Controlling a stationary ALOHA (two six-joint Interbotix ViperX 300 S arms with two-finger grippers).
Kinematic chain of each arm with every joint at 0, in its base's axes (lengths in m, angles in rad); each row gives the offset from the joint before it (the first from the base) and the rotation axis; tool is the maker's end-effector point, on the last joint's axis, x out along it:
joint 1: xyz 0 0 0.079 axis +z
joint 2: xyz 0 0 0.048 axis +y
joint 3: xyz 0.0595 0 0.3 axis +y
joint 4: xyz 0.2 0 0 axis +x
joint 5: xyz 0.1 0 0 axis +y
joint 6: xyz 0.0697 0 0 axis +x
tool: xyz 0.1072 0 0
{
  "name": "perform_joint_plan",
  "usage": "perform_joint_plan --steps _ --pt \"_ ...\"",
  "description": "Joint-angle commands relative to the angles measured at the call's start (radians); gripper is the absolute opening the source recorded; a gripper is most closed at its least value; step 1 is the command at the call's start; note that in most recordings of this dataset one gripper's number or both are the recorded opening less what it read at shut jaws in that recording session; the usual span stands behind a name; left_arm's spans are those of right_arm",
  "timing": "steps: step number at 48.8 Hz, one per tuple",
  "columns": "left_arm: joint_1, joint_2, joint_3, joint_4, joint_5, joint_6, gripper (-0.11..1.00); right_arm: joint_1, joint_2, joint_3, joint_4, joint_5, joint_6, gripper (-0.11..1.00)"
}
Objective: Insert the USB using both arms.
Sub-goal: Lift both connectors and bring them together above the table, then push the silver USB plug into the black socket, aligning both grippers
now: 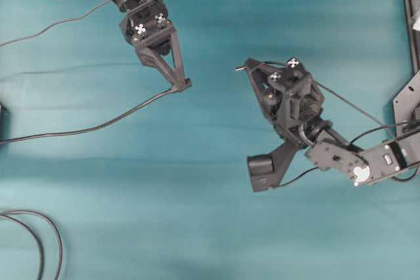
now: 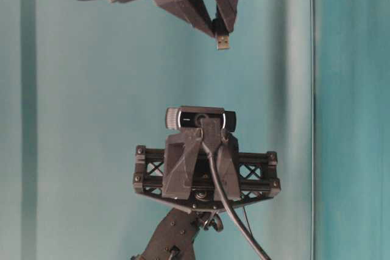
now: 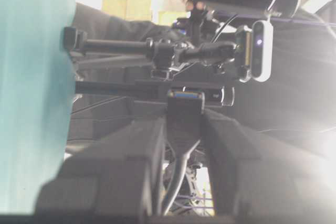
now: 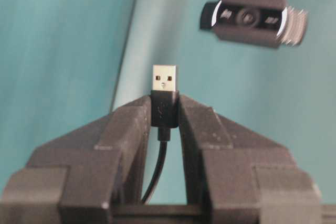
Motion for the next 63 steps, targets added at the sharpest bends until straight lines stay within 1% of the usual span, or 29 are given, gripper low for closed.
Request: perform_joint_plan --steps 1,10,33,49,63 --pt "-0.006 -0.011 -0.020 -0.014 0.000 0.008 0.12 0.002 0.005 -0.034 -0.018 0.005 0.005 0.18" --pt "-0.012 -0.008 -0.029 -0.014 -0.025 0.014 0.12 0.002 0.015 -0.066 -0.020 -0.003 0.002 0.18" --pt "-0.041 0.002 -0.046 -0.012 -0.026 0.017 0.12 0.002 0.074 -0.144 -0.020 -0.031 -0.002 0.18" --pt "-0.043 0.005 -0.048 -0.009 -0.035 0.018 0.12 0.003 0.091 -0.172 -0.020 -0.043 -0.002 0.18" --pt "-0.043 0.008 -0.051 -0.005 -0.041 0.023 0.12 0.005 0.098 -0.176 -0.021 -0.060 -0.002 0.18"
